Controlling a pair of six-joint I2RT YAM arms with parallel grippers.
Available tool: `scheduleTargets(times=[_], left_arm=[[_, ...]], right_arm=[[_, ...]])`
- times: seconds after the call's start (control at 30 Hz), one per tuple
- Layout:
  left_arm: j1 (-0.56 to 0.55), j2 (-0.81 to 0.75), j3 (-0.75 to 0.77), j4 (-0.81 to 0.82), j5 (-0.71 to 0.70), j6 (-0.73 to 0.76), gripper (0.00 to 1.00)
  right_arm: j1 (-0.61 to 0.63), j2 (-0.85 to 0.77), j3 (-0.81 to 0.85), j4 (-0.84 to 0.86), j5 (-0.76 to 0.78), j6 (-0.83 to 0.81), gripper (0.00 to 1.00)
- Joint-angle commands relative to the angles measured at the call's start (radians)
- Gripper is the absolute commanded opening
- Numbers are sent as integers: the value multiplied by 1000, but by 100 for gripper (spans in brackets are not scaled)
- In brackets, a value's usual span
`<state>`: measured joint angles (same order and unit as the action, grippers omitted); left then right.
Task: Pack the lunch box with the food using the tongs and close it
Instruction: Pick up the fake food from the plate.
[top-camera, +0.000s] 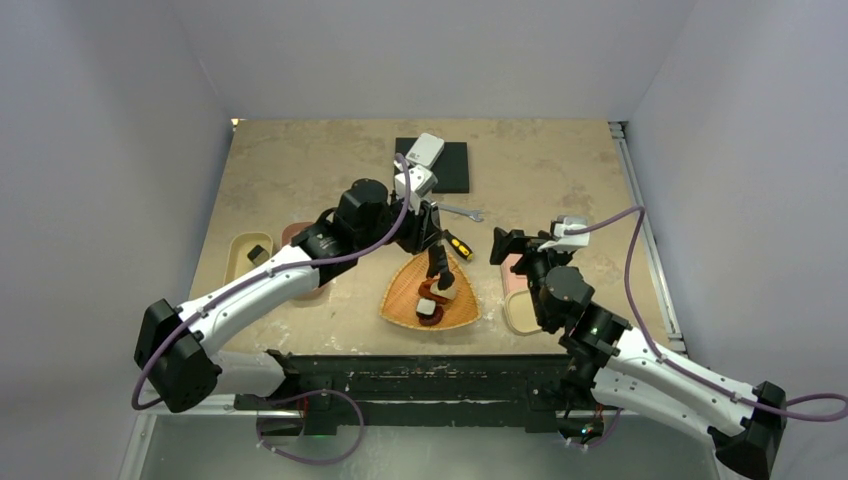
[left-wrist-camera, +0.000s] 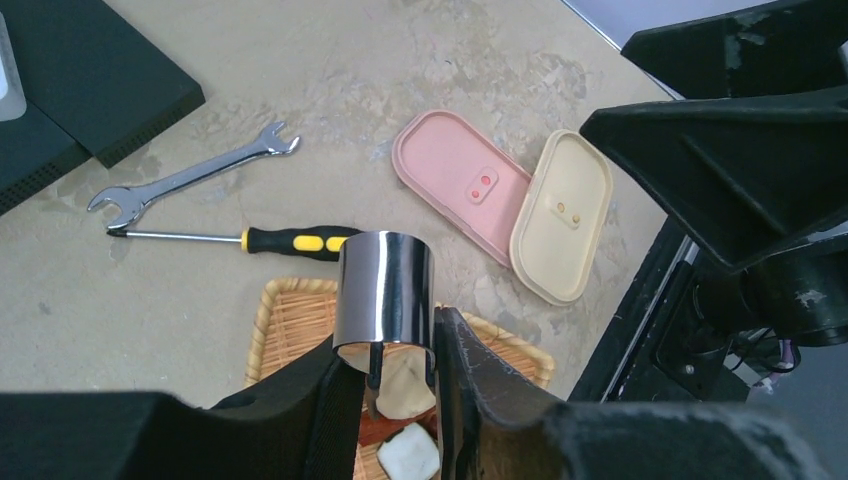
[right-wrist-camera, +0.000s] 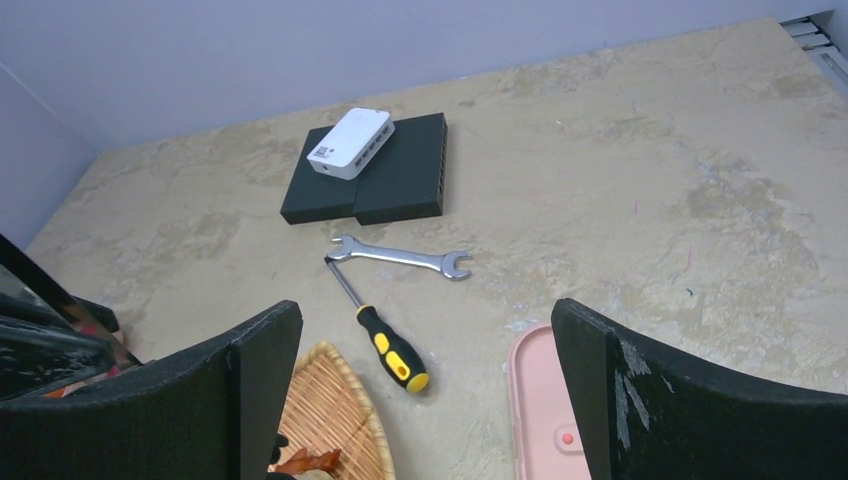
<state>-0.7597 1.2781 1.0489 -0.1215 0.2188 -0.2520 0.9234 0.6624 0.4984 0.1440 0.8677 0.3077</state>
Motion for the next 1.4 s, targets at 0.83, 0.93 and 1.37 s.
scheduleTargets(times=[0.83,0.93,1.37], left_arm=[[-10,70,-35,39,-27,33,33],[-10,89,-41,52,-24,27,34],[-13,234,70,49,-109,-119,54]], right_arm=[[-3,-27,-21,42,-6,14,99],[-3,-29,-24,41,-5,17,99],[-21,28,-46,114,-32,17,99]])
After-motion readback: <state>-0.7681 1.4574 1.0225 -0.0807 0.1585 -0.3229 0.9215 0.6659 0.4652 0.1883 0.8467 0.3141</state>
